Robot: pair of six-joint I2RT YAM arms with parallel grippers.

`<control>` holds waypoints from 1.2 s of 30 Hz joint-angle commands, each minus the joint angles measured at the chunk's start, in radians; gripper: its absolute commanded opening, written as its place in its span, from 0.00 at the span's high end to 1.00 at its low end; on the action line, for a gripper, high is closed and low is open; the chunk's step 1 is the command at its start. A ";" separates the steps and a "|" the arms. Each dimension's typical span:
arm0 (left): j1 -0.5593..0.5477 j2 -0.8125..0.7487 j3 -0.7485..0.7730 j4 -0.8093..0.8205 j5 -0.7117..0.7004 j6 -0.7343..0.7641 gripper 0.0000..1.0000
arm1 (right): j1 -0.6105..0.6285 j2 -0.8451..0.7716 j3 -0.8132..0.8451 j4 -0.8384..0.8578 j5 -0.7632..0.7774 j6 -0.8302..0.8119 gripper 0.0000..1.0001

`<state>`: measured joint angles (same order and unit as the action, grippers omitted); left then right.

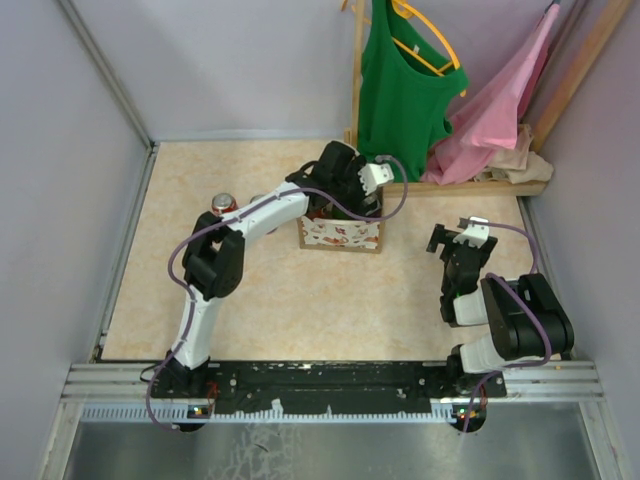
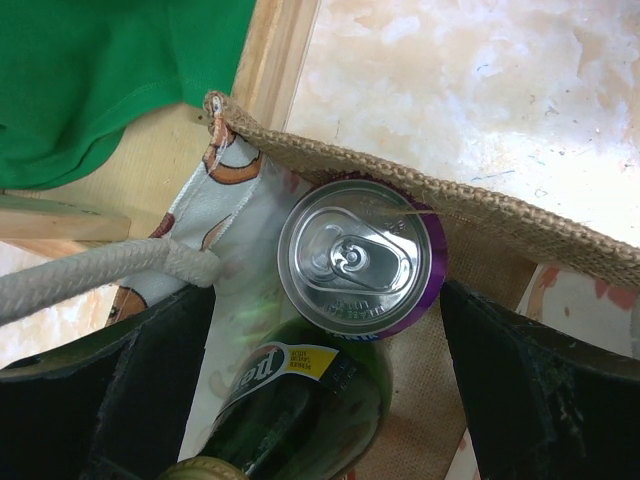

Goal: Take the beverage out of the canvas bag

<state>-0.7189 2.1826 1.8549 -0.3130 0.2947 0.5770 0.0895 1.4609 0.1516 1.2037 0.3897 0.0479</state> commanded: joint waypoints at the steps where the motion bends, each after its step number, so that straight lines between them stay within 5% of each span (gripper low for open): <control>1: -0.017 0.025 0.017 0.006 -0.017 0.002 0.00 | -0.005 -0.008 0.022 0.043 0.004 -0.001 0.01; 22: -0.017 -0.175 -0.025 0.020 -0.186 0.031 0.00 | -0.005 -0.008 0.022 0.043 0.004 -0.001 0.01; 36: -0.063 -0.238 -0.068 0.065 0.016 0.059 0.10 | -0.005 -0.008 0.022 0.042 0.004 -0.001 0.01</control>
<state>-0.7521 1.9568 1.8053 -0.2646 0.2001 0.6109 0.0895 1.4609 0.1516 1.2037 0.3897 0.0479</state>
